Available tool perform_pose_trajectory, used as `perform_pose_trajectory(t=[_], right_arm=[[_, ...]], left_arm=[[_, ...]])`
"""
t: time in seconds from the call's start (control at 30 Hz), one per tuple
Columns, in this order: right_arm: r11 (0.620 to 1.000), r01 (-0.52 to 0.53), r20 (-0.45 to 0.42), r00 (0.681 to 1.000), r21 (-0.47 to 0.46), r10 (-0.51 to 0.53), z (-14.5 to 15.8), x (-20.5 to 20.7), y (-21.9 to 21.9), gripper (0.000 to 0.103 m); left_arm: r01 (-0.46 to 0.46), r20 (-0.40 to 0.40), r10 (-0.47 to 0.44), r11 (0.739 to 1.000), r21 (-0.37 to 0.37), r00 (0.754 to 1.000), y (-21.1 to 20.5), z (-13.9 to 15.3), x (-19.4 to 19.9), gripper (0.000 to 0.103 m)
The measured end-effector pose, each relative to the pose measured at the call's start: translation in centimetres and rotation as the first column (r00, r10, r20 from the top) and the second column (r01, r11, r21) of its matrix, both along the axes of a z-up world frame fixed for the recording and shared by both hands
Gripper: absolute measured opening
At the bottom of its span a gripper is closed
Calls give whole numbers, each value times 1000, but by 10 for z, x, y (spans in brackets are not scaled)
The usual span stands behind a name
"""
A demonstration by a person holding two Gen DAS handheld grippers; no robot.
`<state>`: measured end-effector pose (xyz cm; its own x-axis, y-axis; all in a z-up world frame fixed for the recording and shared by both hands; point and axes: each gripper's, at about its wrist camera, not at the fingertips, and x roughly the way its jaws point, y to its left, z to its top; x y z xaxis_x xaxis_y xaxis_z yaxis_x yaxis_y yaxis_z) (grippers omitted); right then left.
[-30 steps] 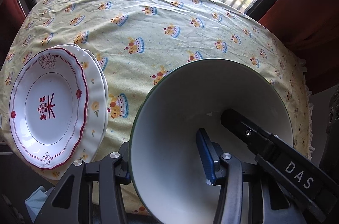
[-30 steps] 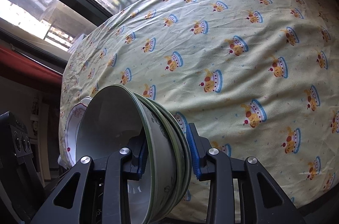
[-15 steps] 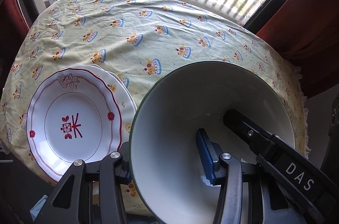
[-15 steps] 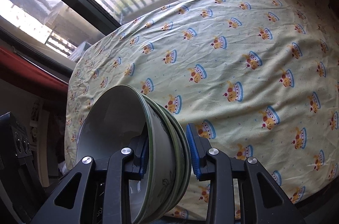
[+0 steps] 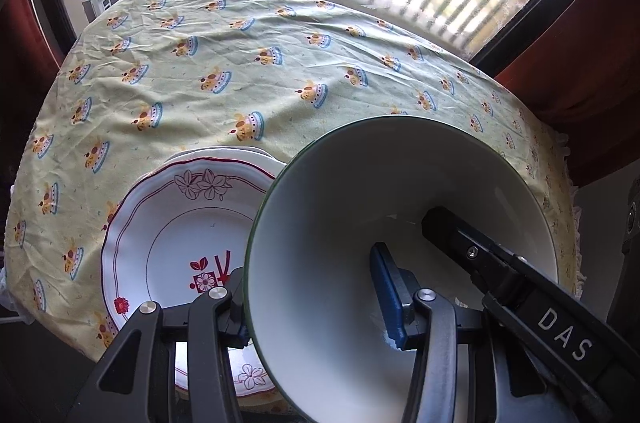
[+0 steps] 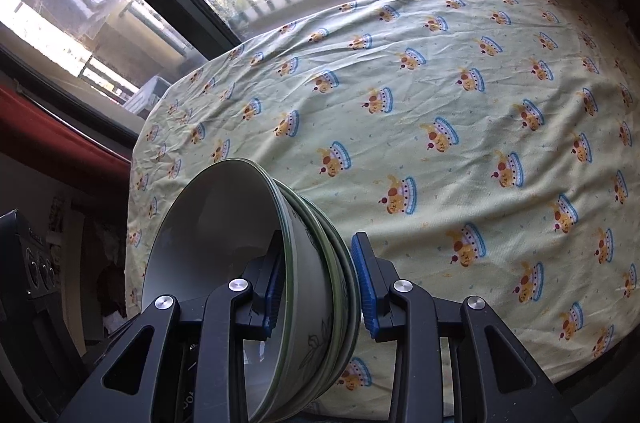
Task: Organize plates and bowls
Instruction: 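Carry the nested bowl stack with both grippers over the plate stack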
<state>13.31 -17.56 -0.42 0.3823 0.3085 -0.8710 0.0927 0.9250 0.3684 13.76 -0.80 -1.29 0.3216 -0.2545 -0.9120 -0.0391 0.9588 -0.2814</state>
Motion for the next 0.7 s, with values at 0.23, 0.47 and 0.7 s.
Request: perform_pose_trajectory(t=[0.23,0.47,0.7], right_arm=[[1000,1,-23,1000,-10,-1,-7,3,38,37],[1000,5,-53,999,-28,-6,-16,3,73,36],[999,31,-86,996,-40,-35,-27,-4,93,36]], left_arm=[[10,-11,-10,1000,6,1000,36,-6,2,47],[21,-43,-21,1000,0,999,68,-14,3,47],[56,-78,-55,998,6,995,85,-23,-1,47]])
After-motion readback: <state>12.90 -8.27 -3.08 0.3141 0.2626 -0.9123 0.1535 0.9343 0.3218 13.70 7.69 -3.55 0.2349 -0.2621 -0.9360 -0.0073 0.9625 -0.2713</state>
